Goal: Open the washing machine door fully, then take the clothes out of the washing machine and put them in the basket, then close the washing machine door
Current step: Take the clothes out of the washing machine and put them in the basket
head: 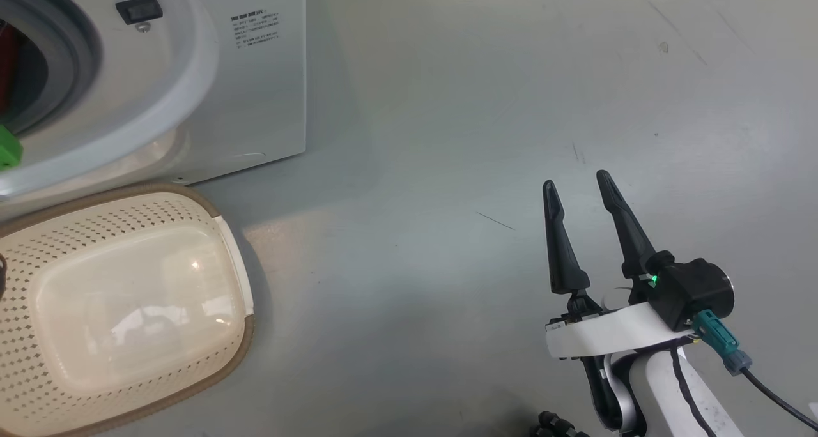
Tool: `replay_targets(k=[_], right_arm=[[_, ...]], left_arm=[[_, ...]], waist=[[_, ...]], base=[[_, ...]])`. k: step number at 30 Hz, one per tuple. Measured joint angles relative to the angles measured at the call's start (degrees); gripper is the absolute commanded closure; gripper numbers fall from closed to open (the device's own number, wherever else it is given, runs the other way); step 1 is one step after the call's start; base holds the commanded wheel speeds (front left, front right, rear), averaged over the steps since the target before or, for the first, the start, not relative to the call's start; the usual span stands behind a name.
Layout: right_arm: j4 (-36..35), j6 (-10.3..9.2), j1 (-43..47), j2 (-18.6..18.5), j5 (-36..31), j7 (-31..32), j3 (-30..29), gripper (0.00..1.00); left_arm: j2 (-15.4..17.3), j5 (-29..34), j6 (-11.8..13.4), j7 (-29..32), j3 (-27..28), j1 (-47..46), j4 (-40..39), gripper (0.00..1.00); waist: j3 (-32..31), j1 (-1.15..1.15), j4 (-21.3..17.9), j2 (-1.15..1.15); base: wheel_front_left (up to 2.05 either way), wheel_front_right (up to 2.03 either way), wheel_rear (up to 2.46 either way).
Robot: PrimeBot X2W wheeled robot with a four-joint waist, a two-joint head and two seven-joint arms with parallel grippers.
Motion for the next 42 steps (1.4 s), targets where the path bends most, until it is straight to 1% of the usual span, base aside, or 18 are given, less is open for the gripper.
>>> replay_targets(k=[6,13,16,28,30,35,37,42], right_arm=[[-0.01,-0.07,-0.02,-0.01,0.04,0.0,-0.16,0.0],[0.0,-0.08,-0.63,0.0,0.03,0.0,-0.26,0.0],[0.09,-0.09,-0.64,-0.03,0.02,0.01,-0.83,0.0],[0.96,-0.1,-0.64,-0.03,-0.46,0.0,-1.79,0.0],[1.19,-0.48,-0.64,-0.03,-0.52,0.0,-2.08,0.0],[1.77,-0.48,-0.64,-0.04,-0.98,0.0,-2.66,0.0],[1.99,-0.48,-0.64,-0.04,-1.14,0.0,-2.74,0.0],[2.66,-0.48,-0.62,-0.05,-1.48,0.0,-2.99,0.0]], left_arm=[[-0.22,0.0,-0.27,-0.14,-0.53,-0.68,1.21,1.0],[-0.25,0.02,-0.87,-1.77,-1.01,-1.14,2.54,1.0],[-0.98,0.02,-1.29,-2.7,-1.33,-1.24,3.21,1.0],[-2.71,-0.08,-2.59,-7.72,-1.81,-1.24,4.86,1.0],[-3.22,-0.09,-3.03,-8.66,-2.09,-1.24,4.93,1.0],[-4.3,-0.48,-3.13,-10.77,-2.97,-1.15,4.92,1.0],[-4.79,-0.58,-3.55,-11.73,-3.19,-1.09,4.86,1.0],[-5.12,-0.79,-3.57,-14.21,-3.56,-0.42,4.31,1.0]], waist=[[-0.08,0.0,0.07,0.0],[-0.43,0.0,0.76,0.0],[-0.73,0.0,1.27,0.0],[-3.25,0.0,3.47,0.0],[-3.72,0.0,3.91,0.0],[-4.99,0.0,5.23,0.0],[-5.49,0.0,5.86,0.0],[-6.65,0.0,7.04,0.0]], base=[[0.0,0.0,0.0],[0.0,0.0,0.0],[0.0,0.0,0.0],[0.0,0.0,0.0],[0.0,0.0,0.0],[0.0,0.0,0.0],[0.0,0.0,0.0],[0.0,0.0,0.0]])
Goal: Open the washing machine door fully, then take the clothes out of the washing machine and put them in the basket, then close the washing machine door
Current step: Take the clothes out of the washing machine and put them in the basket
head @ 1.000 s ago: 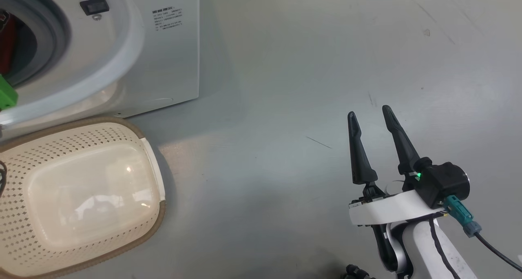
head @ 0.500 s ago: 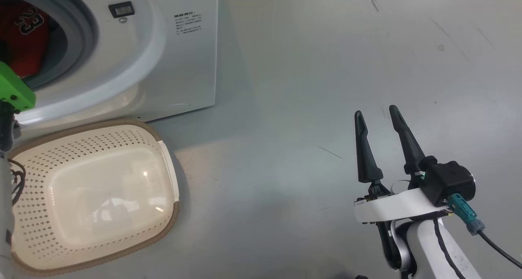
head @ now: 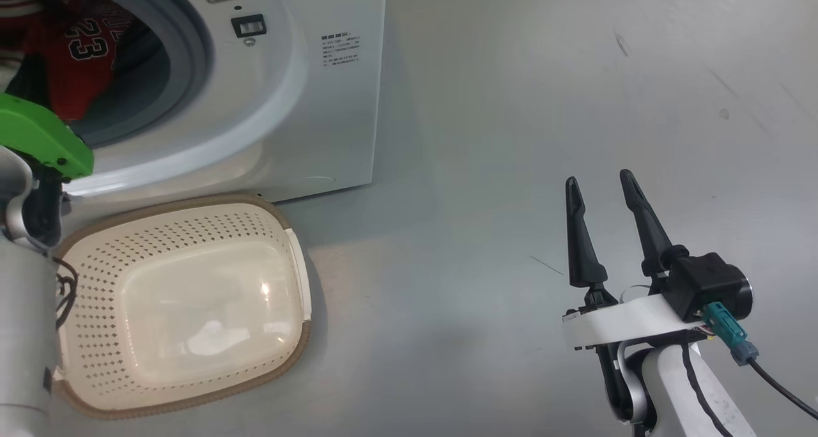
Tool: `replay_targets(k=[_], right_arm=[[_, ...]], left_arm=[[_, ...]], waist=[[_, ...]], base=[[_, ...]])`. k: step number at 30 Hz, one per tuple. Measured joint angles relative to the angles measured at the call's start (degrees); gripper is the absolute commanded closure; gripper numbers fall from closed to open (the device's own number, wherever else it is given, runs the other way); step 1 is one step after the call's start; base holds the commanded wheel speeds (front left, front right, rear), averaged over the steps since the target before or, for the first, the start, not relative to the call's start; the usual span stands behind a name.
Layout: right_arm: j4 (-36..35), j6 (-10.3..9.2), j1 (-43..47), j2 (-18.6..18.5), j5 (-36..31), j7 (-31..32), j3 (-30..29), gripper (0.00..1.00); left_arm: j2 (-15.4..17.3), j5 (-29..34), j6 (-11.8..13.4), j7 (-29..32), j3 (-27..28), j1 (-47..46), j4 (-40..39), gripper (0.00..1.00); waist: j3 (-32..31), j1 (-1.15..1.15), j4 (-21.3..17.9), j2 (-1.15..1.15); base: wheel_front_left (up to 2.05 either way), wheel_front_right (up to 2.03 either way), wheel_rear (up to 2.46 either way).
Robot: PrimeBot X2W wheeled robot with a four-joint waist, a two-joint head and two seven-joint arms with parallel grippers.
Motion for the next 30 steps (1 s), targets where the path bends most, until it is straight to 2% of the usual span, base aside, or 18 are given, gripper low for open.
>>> replay_targets(k=[7,15,25,30], right_arm=[[1.63,0.0,0.2,-0.03,-0.07,0.0,-0.88,0.0],[3.21,0.64,1.58,-0.04,-0.42,0.0,-1.9,0.0],[4.85,1.64,4.52,-0.03,-0.47,0.0,-3.64,0.0],[4.98,2.09,5.99,-0.02,-0.43,0.0,-5.01,0.0]], left_arm=[[-0.82,-0.23,-0.21,-5.42,-2.15,4.76,-1.46,1.0],[-1.89,-2.11,-0.21,-10.45,-7.95,11.05,-6.24,1.0],[-0.52,-2.77,-0.21,-17.75,-12.47,18.35,-11.88,1.0],[0.18,-2.83,-0.21,-18.89,-13.16,22.24,-13.9,1.0]], waist=[[-2.82,0.0,1.88,0.0],[-7.14,0.0,3.89,0.0],[-12.81,0.0,6.52,0.0],[-15.55,0.0,7.86,0.0]], base=[[0.0,0.0,0.0],[0.0,0.0,0.0],[0.0,0.0,0.0],[0.0,0.0,0.0]])
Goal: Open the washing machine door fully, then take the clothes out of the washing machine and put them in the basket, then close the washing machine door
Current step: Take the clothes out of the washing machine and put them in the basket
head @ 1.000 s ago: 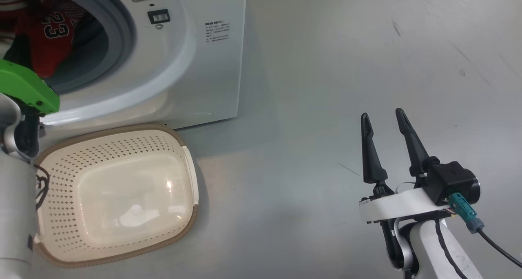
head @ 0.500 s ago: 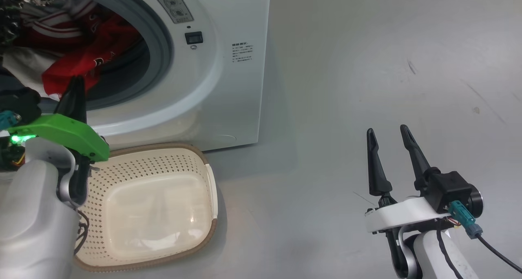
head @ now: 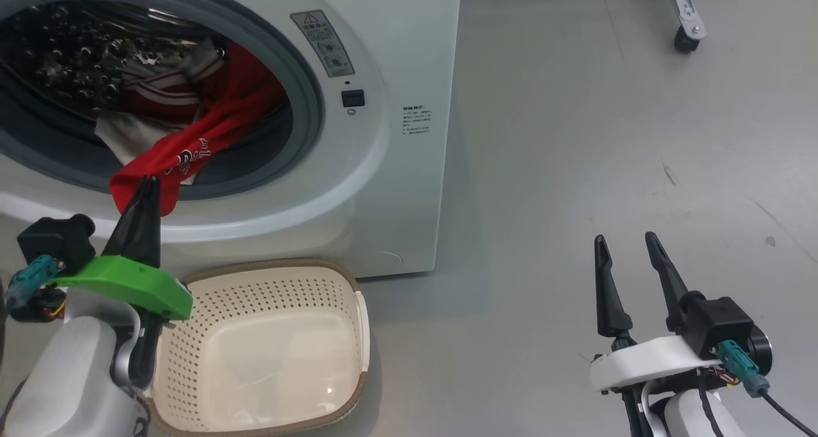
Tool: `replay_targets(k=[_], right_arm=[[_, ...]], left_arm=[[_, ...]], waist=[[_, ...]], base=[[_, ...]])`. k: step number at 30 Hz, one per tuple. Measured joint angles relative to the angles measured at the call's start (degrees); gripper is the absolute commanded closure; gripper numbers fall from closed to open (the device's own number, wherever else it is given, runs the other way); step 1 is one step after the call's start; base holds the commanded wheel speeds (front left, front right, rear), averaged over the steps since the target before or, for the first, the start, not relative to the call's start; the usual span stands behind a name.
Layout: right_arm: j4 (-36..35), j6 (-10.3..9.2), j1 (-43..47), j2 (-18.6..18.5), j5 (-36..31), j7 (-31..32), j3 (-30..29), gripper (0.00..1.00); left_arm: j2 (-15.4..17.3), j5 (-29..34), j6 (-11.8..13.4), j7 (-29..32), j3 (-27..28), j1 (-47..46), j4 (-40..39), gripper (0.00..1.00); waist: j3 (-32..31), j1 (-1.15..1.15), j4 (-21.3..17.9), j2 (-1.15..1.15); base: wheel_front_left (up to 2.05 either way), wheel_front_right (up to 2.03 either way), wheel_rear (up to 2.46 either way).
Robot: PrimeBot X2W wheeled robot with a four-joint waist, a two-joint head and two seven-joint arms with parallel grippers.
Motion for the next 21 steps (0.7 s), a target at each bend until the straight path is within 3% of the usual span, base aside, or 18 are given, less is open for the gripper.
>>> replay_targets(k=[15,21], right_arm=[[-0.09,1.4,2.94,0.05,0.09,0.0,-2.0,0.0],[-0.03,2.08,3.07,0.05,0.09,0.01,-2.04,0.0]], left_arm=[[0.98,-0.09,0.0,-1.29,0.99,5.99,-14.86,1.0],[0.82,1.94,0.0,-1.3,8.29,6.16,-25.46,1.0]], waist=[[-3.68,0.0,5.8,0.0],[-4.22,0.0,7.47,0.0]], base=[[0.0,0.0,0.0],[0.0,0.0,0.0]])
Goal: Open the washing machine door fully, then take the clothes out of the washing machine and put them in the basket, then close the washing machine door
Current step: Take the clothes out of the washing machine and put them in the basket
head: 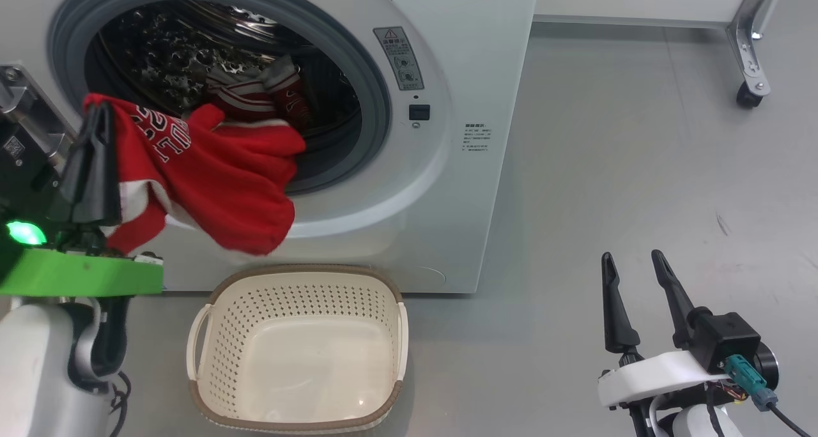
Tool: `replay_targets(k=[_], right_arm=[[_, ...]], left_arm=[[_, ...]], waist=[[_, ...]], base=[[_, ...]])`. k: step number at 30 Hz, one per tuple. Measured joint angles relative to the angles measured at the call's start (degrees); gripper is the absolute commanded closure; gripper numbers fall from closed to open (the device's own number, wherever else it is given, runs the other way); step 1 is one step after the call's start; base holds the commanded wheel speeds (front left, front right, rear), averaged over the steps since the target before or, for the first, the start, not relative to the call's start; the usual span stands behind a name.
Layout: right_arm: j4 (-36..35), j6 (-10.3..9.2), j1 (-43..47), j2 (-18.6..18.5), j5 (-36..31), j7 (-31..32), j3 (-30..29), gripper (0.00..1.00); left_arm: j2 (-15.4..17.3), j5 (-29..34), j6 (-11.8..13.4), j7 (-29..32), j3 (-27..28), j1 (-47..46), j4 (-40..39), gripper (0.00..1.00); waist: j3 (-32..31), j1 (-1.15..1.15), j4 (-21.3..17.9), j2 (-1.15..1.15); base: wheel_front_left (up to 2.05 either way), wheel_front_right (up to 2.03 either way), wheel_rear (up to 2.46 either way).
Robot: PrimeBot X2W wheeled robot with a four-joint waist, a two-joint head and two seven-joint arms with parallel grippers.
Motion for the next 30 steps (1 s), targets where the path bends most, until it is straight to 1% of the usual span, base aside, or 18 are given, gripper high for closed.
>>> replay_targets(k=[2,6,10,13,15,19,24,30], right_arm=[[0.01,0.05,0.0,0.01,0.0,-0.01,0.12,0.0],[0.01,0.46,0.0,0.01,-0.01,-0.01,0.13,0.0],[0.07,0.64,0.01,0.01,-0.01,0.0,0.35,0.0],[0.05,0.97,0.01,0.01,-0.02,-0.01,0.73,0.0],[0.05,1.08,-0.01,0.01,-0.02,-0.01,0.93,0.0],[0.05,1.15,-0.03,0.0,-0.02,-0.01,1.25,0.0],[0.04,1.15,-0.16,0.0,-0.12,-0.01,1.85,0.0],[-0.45,1.11,-0.65,-0.01,-0.21,-0.01,2.26,0.0]], left_arm=[[-0.03,0.69,0.0,-0.02,1.94,0.13,-2.19,1.0],[-0.37,1.31,0.0,-0.25,2.13,2.75,-3.35,1.0],[-0.31,1.31,0.0,-0.24,-0.21,6.93,-2.26,1.0],[0.31,1.33,0.0,-0.24,-3.22,9.83,-1.04,1.0],[0.58,1.53,0.0,-0.24,-4.24,10.99,-0.53,1.0],[1.18,1.51,0.0,-0.24,-4.99,12.02,1.08,1.0],[0.98,-1.59,0.0,-0.23,-5.65,13.4,3.04,1.0],[2.13,-1.92,0.0,0.85,-9.16,13.57,4.87,1.0]], waist=[[-0.21,0.0,0.27,0.0],[-0.39,0.0,0.43,0.0],[-0.35,0.0,0.33,0.0],[0.08,0.0,0.08,0.0],[0.41,0.0,-0.15,0.0],[1.22,0.0,-0.71,0.0],[2.66,0.0,-1.53,0.0],[5.22,0.0,-2.79,0.0]], base=[[0.0,0.0,0.0],[0.0,0.0,0.0],[0.0,0.0,0.0],[0.0,0.0,0.0],[0.0,0.0,0.0],[0.0,0.0,0.0],[0.0,0.0,0.0],[0.0,0.0,0.0]])
